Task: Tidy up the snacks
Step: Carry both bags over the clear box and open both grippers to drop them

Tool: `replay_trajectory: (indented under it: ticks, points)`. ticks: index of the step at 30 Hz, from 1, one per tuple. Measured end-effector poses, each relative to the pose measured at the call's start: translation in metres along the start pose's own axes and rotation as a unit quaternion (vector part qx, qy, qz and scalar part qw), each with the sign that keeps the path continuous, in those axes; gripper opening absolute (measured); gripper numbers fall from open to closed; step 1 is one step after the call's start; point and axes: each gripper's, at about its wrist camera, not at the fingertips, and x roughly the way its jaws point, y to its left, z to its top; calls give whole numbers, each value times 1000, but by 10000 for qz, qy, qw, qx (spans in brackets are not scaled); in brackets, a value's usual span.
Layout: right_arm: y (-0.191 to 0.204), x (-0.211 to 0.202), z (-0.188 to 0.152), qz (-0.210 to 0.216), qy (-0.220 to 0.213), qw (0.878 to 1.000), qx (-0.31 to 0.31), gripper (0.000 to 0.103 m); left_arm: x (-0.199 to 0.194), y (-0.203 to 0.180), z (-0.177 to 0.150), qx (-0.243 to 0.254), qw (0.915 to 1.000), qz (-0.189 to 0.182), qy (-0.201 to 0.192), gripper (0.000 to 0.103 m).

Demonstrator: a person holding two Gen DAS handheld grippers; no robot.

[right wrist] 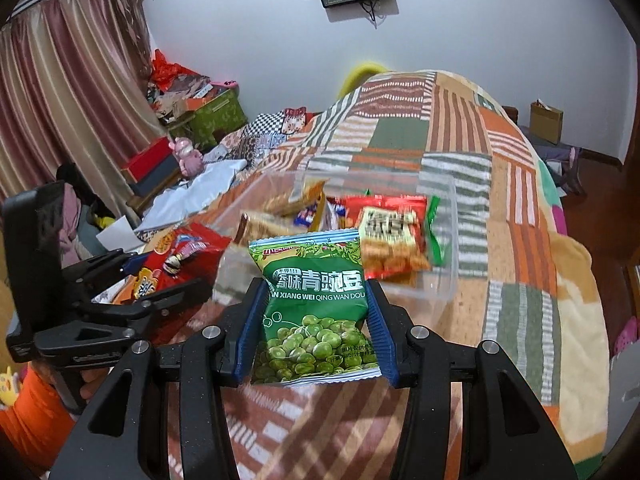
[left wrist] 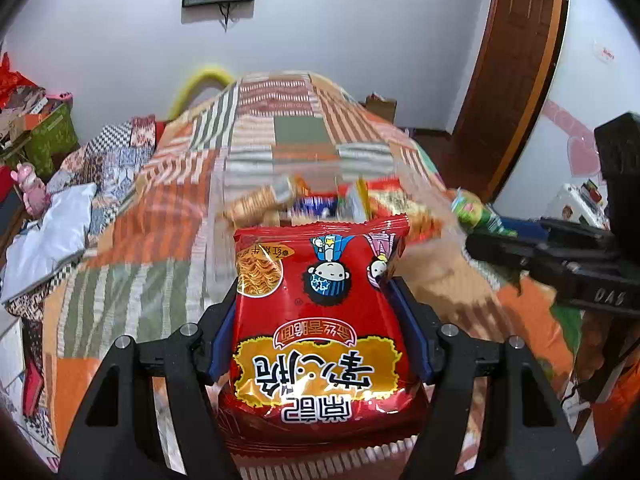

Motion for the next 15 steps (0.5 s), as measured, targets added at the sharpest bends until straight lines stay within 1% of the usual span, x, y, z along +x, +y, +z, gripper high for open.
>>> replay_trajectory:
  ticks: [7,15]
  points:
    - [-6,11,20,-144,-109,9998,37,45,12,4,27,32,9997,14,-246,68]
    - [-13,33,39,-326,-95,9994,90,45,41,16,50,-106,9998,11,-192,68]
